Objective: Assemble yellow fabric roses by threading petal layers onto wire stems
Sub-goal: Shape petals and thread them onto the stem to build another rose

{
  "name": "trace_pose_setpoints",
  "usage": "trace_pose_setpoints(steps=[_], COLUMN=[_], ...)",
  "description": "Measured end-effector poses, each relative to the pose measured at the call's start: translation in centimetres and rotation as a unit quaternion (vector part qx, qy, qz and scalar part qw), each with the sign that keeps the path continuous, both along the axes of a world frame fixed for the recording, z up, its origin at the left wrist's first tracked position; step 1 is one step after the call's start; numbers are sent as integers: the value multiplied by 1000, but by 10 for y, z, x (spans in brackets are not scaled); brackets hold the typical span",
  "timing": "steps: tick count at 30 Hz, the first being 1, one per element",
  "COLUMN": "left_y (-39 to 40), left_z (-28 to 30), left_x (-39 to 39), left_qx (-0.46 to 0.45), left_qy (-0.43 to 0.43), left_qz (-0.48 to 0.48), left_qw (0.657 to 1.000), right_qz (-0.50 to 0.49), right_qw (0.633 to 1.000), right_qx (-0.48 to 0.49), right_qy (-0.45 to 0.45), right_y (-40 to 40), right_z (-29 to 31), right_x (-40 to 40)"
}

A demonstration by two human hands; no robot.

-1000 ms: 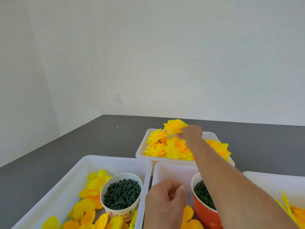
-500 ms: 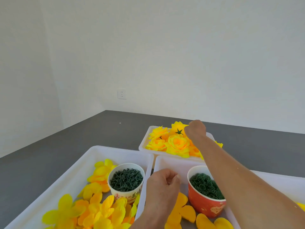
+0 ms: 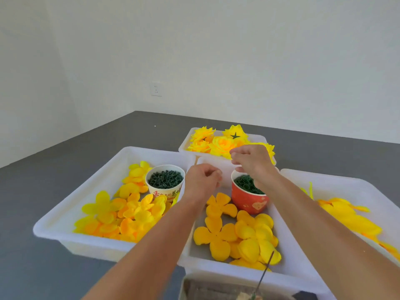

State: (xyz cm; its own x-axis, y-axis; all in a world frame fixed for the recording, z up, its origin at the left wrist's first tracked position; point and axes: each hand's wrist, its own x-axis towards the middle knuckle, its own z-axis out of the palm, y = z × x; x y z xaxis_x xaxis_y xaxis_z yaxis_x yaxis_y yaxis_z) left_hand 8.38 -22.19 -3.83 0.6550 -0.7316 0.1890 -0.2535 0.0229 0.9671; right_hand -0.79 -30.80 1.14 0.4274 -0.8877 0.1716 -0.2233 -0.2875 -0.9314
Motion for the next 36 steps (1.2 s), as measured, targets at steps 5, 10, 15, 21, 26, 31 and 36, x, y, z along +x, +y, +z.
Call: trace_pose_setpoints(steps=[5, 10, 15, 21, 26, 31, 36], left_y=[-1, 4, 23, 45, 57, 64, 73], left_z=[-2, 6, 2, -2, 1, 3, 9], left_x=[1, 2, 7, 1, -4, 5, 27], left_qx=[-11, -6, 86, 114, 87, 56, 36], left_qy=[-3, -34, -145, -161, -99, -30, -46], left_qz=[5, 30, 71, 45, 24, 23, 71], left_qw=[1000, 999, 983, 979, 991, 998, 996], right_qz=[-22, -23, 25, 82, 116, 126, 128], right_qw=[999, 996, 995, 993, 989, 987, 987], right_qx=[40, 80, 86, 82, 91, 103, 97], right_qy=[-22, -29, -34, -16, -9, -16, -17], right_y=[13, 27, 42, 59, 68, 70, 68], right_z=[-23, -45, -52, -52, -53, -56, -56], right_x=[-21, -31, -29, -17, -7, -4, -8])
